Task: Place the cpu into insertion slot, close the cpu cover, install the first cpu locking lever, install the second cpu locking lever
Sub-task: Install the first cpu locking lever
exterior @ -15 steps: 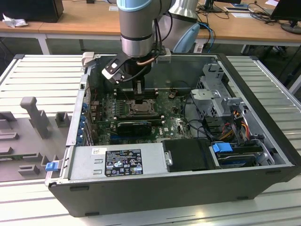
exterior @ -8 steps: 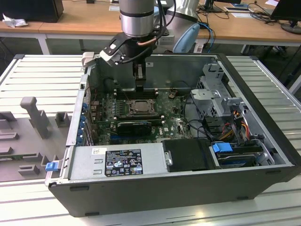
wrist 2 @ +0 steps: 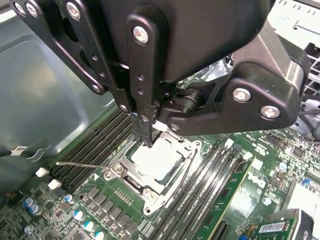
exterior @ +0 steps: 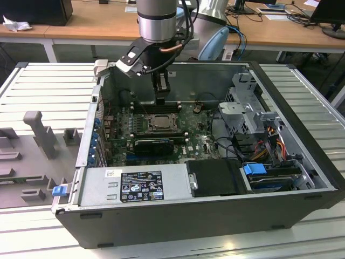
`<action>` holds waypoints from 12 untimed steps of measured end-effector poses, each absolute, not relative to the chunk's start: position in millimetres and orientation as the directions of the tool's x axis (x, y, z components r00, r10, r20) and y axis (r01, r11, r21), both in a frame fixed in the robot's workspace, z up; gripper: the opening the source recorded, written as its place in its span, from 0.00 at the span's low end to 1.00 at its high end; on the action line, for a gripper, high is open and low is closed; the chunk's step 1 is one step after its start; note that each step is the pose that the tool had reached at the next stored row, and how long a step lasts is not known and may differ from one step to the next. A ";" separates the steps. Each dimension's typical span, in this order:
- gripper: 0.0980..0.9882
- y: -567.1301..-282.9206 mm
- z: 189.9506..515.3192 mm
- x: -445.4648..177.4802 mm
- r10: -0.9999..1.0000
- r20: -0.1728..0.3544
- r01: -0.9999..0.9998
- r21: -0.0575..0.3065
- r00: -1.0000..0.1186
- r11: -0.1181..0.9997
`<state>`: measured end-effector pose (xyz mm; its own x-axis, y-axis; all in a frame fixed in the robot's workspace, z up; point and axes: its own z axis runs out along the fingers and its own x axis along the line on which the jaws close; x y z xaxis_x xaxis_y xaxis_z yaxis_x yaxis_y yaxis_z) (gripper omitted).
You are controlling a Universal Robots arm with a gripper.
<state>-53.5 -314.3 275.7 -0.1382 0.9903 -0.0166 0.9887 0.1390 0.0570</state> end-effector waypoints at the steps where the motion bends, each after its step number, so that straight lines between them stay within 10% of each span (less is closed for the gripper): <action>1: 0.01 -314.3 275.7 -53.5 0.989 -0.017 0.987 0.057 -0.149 0.150; 12: 0.01 -314.3 275.7 -53.5 0.964 -0.017 0.962 0.057 -0.265 0.266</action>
